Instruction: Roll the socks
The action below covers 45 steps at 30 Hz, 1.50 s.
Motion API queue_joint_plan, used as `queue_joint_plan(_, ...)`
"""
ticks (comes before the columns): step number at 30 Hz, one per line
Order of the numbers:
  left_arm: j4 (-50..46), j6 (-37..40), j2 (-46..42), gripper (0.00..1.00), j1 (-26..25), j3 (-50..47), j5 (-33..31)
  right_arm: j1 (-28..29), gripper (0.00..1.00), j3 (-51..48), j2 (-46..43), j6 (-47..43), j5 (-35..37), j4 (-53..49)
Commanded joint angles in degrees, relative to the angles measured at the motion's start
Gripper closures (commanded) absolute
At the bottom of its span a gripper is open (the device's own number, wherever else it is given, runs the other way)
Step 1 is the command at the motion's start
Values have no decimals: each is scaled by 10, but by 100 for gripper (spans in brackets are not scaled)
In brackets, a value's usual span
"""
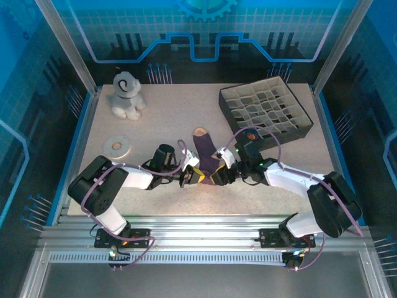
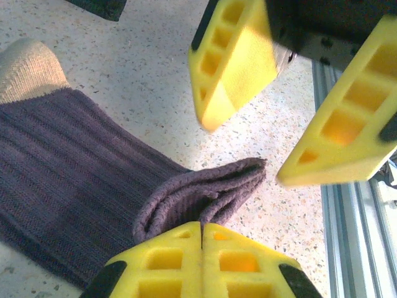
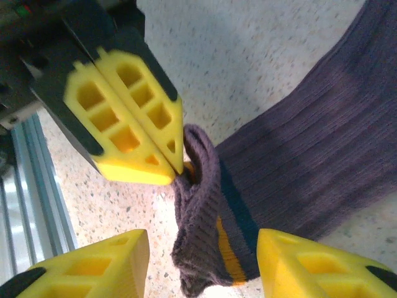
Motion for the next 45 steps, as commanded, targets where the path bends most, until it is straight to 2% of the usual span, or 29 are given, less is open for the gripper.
queue_joint_plan(1, 0, -17, 14, 100, -3, 13, 5, -8, 50, -5, -7, 10, -36, 16)
queue_joint_plan(13, -11, -45, 35, 100, -1, 26, 5, 13, 44, 7, 54, 0, -54, 21)
queue_joint_plan(20, 2, -61, 37, 100, 6, 26, 7, 24, 46, 9, 63, -12, -59, 19)
queue_joint_plan(26, 17, -80, 37, 100, 20, 25, 13, 50, 49, 25, 75, -45, -22, -20)
queue_joint_plan(31, 21, -84, 30, 100, 24, 22, 15, 76, 56, 45, 90, -68, 15, -43)
queue_joint_plan(35, 18, -84, 25, 100, 28, 21, 15, 88, 68, 50, 95, -74, 42, -46)
queue_joint_plan(39, 28, -89, 25, 100, 32, 18, 17, 93, 87, 48, 88, -75, 80, -48)
queue_joint_plan(43, 63, -92, 21, 100, 33, 3, 21, 95, 96, 39, 68, -80, 114, -50)
queue_joint_plan(45, 103, -90, 13, 93, 36, -13, 25, 95, 98, 32, 56, -85, 130, -50)
